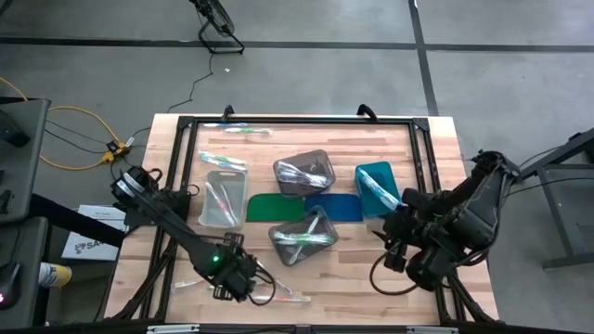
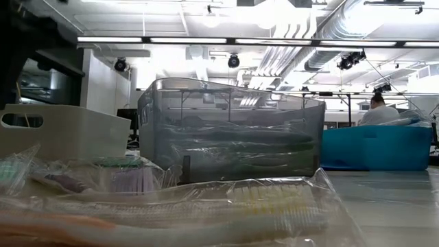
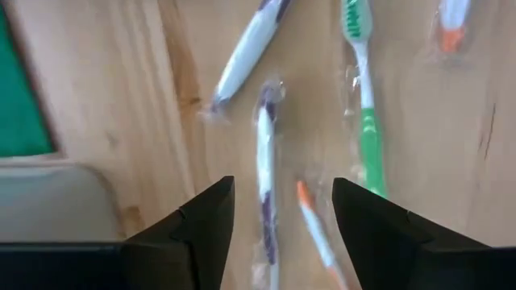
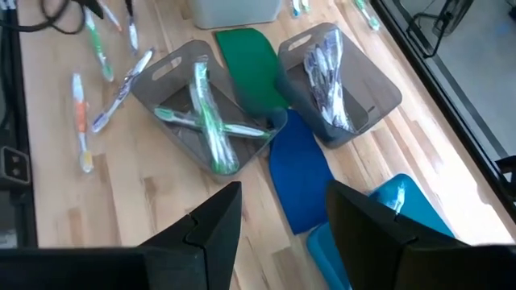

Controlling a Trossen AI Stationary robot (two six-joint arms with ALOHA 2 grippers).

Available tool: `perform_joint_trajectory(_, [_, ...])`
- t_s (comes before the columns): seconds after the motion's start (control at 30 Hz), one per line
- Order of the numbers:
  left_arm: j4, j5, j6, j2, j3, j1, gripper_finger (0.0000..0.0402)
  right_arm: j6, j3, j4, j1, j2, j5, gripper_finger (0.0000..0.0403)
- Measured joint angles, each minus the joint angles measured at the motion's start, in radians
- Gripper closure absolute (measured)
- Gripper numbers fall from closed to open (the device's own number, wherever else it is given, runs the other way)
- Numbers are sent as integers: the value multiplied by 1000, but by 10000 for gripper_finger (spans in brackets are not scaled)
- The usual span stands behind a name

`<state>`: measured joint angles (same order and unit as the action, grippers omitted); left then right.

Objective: Pick & Place Toothbrushes
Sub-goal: Put the purple toothbrush into the top black bin

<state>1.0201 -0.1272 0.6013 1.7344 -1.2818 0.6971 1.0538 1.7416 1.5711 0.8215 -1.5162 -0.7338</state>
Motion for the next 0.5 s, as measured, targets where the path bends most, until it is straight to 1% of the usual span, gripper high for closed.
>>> perform_joint_trajectory(0.1, [-89, 10, 6, 0, 64, -3, 203, 11, 0, 0, 12, 0, 0, 230])
perform_joint_trajectory(0.3, [-185, 7, 12, 0, 145, -5, 203, 34, 0, 0, 24, 0, 0, 230])
perform_joint_trajectory(0.5, [-270, 5, 60, 0, 229, -10, 203, 45, 0, 0, 24, 0, 3, 230])
